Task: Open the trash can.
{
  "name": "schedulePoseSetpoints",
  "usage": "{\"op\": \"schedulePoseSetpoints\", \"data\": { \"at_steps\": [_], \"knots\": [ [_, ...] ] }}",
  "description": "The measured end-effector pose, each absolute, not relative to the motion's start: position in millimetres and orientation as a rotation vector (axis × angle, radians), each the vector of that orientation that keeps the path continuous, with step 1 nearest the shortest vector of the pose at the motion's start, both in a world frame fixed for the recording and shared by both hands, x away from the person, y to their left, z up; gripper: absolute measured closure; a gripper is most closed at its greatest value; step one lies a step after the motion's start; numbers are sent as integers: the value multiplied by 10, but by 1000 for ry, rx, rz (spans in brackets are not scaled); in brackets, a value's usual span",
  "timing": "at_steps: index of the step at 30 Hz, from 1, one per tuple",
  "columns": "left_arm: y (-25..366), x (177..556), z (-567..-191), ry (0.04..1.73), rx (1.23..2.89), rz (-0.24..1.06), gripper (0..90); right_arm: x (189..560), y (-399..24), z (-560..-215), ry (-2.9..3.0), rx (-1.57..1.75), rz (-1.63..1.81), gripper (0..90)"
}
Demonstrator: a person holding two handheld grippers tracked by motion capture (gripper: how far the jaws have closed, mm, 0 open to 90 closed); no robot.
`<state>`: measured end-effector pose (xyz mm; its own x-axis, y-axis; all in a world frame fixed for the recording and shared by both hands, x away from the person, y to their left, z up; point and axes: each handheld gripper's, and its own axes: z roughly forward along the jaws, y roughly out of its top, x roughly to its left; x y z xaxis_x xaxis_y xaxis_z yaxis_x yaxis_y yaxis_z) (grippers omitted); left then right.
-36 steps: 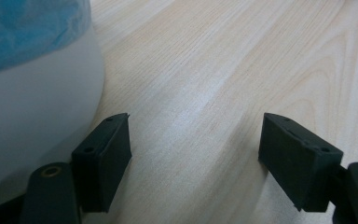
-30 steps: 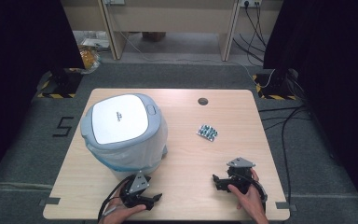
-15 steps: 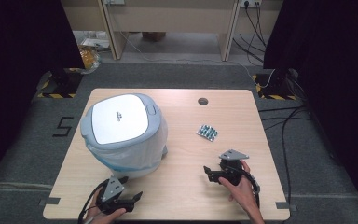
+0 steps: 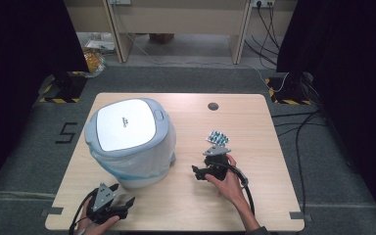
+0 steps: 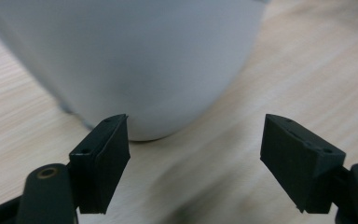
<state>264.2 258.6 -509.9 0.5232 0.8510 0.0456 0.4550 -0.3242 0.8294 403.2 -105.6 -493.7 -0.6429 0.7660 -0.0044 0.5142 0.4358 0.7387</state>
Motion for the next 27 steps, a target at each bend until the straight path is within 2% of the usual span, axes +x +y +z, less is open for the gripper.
{"op": "schedulePoseSetpoints", "data": {
  "at_steps": [14, 17, 27],
  "knots": [
    [2694, 2825, -5187, 1206, 1904, 725, 258, 4262, -752, -5015, 2353, 1127, 1122, 163],
    [2702, 2865, -5180, 1208, 1914, 716, 212, 4308, -671, -5003, 2363, 1106, 1117, 161],
    [2707, 2975, -5181, 1207, 1913, 722, 207, 4622, -402, -4890, 2352, 1106, 1145, 163]
  ]
}}
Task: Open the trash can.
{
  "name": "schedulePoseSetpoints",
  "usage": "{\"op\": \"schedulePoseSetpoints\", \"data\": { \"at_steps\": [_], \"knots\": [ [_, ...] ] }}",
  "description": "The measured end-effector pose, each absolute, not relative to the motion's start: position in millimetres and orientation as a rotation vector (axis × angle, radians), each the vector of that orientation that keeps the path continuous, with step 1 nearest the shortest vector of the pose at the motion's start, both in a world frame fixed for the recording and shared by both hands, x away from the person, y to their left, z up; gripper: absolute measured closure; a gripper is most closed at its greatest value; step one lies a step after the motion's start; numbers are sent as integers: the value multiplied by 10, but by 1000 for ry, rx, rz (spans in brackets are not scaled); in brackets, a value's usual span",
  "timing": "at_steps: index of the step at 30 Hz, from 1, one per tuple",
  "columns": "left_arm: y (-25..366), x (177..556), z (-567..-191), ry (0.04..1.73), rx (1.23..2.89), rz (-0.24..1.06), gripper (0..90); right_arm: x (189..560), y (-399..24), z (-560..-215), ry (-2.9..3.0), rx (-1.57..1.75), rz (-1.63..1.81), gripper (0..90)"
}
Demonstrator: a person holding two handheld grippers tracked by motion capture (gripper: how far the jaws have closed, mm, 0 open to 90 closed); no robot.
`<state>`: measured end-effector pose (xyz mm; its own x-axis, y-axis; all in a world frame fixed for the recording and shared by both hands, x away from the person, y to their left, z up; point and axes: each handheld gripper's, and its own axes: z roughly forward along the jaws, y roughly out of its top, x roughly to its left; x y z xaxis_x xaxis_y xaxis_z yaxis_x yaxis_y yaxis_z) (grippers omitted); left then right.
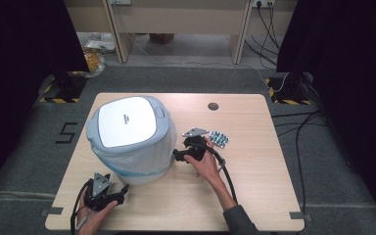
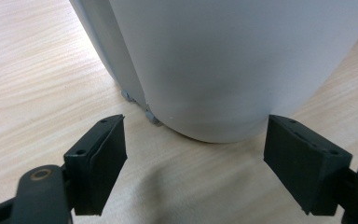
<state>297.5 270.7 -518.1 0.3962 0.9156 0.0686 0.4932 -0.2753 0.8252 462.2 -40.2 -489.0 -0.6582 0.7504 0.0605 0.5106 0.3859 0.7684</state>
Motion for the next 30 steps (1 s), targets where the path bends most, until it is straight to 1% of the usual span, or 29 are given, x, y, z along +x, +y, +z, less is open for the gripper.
{"op": "schedulePoseSetpoints", "data": {
  "at_steps": [2, 4, 8, 14, 21, 23, 24, 26, 30],
  "knots": [
    [2706, 3003, -5179, 1204, 1917, 725, 210, 4686, -344, -4955, 2374, 1112, 1117, 151],
    [2708, 3029, -5177, 1204, 1918, 727, 209, 4722, -326, -5011, 2370, 1144, 1171, 151],
    [2732, 3094, -5177, 1214, 1918, 738, 209, 4711, -362, -5052, 2346, 1218, 1201, 146],
    [2711, 3268, -5214, 1238, 1916, 746, 229, 4542, -467, -5086, 2308, 1292, 1226, 146],
    [2596, 3486, -5220, 1232, 1951, 766, 247, 4167, -527, -5096, 2291, 1330, 1234, 146],
    [2573, 3535, -5221, 1233, 1946, 765, 256, 4126, -538, -5075, 2320, 1320, 1223, 146],
    [2573, 3535, -5221, 1233, 1946, 765, 256, 4126, -538, -5075, 2320, 1320, 1223, 146],
    [2541, 3569, -5215, 1228, 1954, 774, 258, 4147, -598, -5019, 2333, 1273, 1219, 178],
    [2553, 3581, -5219, 1233, 1947, 759, 253, 4274, -768, -4971, 2243, 1334, 1218, 174]
  ]
}}
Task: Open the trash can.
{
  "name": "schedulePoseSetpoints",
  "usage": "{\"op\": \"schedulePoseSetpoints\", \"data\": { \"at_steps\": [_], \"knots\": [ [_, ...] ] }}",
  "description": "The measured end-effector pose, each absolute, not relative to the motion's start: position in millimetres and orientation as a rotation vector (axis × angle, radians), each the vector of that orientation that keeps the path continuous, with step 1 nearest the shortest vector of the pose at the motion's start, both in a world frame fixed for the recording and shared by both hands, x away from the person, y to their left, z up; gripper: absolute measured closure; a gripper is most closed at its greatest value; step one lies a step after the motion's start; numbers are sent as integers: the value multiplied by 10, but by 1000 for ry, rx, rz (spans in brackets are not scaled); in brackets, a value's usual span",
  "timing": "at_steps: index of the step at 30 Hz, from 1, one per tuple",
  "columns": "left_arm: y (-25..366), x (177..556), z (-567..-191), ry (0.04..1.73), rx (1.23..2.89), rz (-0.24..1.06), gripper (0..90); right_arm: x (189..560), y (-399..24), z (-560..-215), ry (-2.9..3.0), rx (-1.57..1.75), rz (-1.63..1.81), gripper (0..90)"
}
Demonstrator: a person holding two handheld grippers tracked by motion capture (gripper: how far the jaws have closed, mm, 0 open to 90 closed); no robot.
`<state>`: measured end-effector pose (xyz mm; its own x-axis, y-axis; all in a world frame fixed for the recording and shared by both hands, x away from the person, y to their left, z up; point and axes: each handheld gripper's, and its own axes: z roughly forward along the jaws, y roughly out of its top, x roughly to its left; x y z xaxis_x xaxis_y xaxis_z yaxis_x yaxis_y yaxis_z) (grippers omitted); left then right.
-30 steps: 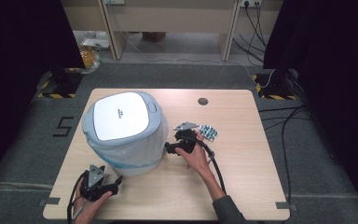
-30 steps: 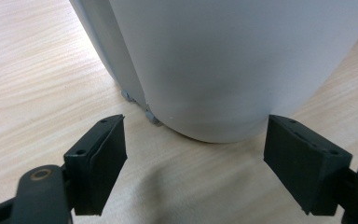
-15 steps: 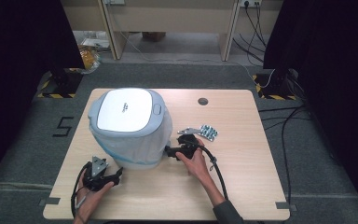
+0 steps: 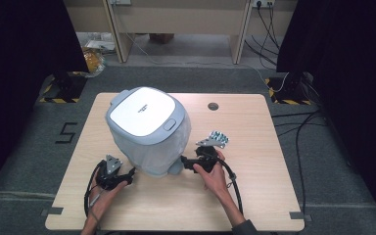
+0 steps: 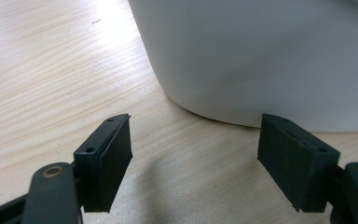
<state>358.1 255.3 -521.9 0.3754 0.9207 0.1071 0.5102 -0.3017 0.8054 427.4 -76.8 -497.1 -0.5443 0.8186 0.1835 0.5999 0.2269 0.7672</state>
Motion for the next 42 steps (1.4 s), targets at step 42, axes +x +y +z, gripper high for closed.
{"op": "schedulePoseSetpoints", "data": {
  "at_steps": [42],
  "knots": [
    [2610, 4017, -5126, 1252, 1939, 678, 276, 3968, -560, -5125, 2348, 1194, 1152, 193]
  ]
}}
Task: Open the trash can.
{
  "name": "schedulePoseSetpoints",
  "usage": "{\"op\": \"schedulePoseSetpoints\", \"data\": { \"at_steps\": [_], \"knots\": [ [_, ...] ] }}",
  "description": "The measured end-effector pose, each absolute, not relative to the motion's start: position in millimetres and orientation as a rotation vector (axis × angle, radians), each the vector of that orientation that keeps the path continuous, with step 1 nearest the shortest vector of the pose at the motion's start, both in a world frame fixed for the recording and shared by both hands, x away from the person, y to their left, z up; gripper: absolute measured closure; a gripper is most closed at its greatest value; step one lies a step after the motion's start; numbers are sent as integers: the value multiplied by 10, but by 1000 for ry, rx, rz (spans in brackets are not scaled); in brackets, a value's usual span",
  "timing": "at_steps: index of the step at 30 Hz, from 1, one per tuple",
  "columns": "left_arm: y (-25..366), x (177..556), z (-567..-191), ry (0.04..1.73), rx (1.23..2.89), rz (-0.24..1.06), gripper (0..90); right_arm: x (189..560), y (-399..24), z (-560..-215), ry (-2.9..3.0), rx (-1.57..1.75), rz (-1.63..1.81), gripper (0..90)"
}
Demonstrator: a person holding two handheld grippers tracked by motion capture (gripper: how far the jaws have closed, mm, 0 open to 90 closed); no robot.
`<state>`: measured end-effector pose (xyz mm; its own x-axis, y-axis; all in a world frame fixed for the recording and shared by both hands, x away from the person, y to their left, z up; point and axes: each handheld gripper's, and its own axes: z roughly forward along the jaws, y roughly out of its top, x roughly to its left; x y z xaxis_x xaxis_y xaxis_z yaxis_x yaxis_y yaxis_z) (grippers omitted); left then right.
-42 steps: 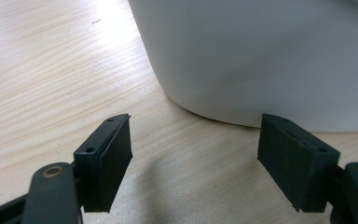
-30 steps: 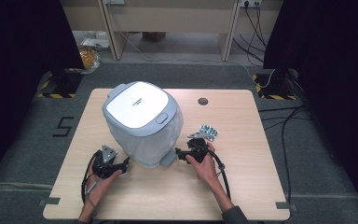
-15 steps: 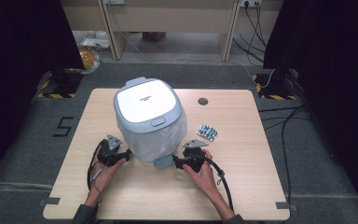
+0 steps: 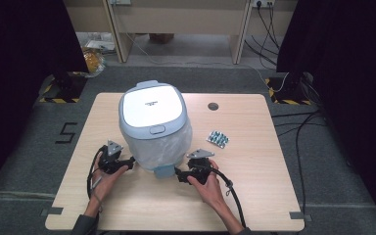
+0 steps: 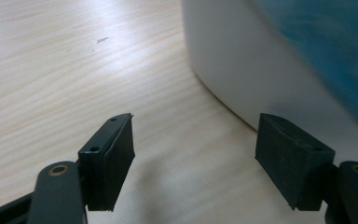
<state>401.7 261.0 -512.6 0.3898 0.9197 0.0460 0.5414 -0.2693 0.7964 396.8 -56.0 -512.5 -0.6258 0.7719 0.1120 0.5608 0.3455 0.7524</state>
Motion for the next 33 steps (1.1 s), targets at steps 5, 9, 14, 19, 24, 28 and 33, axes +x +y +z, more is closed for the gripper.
{"op": "schedulePoseSetpoints", "data": {
  "at_steps": [5, 9, 14, 19, 24, 28, 33],
  "knots": [
    [2562, 3785, -5030, 1203, 1923, 649, 267, 3925, -690, -5057, 2316, 1200, 1185, 196],
    [2478, 3565, -5003, 1173, 1892, 610, 265, 3921, -834, -5027, 2305, 1194, 1167, 197],
    [2352, 3358, -5008, 1128, 1894, 568, 267, 3915, -1021, -4995, 2286, 1196, 1145, 193],
    [2219, 3230, -5049, 1087, 1909, 528, 268, 3923, -1176, -4951, 2245, 1222, 1145, 190],
    [2106, 3174, -5110, 1052, 1937, 500, 268, 3935, -1329, -4951, 2216, 1250, 1128, 183],
    [2003, 3107, -5085, 988, 1943, 472, 268, 3910, -1436, -5015, 2211, 1269, 1108, 174],
    [1817, 3040, -5083, 916, 1970, 444, 269, 3884, -1570, -5088, 2206, 1292, 1071, 170]
  ]
}}
